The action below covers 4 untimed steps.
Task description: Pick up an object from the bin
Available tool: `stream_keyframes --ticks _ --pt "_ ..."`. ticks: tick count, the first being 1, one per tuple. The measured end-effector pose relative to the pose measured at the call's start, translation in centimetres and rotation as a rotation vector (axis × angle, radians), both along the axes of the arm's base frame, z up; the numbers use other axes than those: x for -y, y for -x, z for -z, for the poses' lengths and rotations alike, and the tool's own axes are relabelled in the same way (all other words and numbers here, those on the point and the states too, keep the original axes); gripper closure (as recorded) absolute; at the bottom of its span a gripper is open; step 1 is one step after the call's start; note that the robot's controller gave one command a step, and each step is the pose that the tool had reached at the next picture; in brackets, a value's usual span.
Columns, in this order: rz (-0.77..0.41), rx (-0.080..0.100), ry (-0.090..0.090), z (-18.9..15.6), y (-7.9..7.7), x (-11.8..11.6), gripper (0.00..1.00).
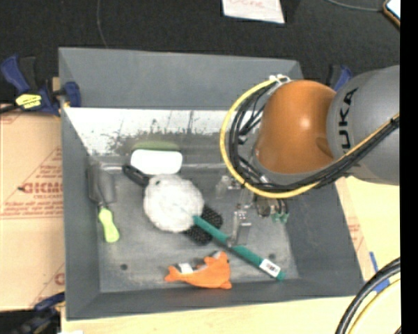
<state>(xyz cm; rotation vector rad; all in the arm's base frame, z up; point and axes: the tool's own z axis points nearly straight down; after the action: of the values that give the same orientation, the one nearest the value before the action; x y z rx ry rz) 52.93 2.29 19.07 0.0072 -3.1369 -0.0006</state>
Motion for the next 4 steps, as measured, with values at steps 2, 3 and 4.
stream_keyframes --ticks 2,3,4 --pt "-0.142 0.031 -0.002 11.7 5.0 -5.4 0.00" --pt "-0.146 0.023 0.002 6.7 -2.1 -7.0 0.00" --pt "-0.169 0.010 0.002 9.0 3.7 -5.8 0.00"
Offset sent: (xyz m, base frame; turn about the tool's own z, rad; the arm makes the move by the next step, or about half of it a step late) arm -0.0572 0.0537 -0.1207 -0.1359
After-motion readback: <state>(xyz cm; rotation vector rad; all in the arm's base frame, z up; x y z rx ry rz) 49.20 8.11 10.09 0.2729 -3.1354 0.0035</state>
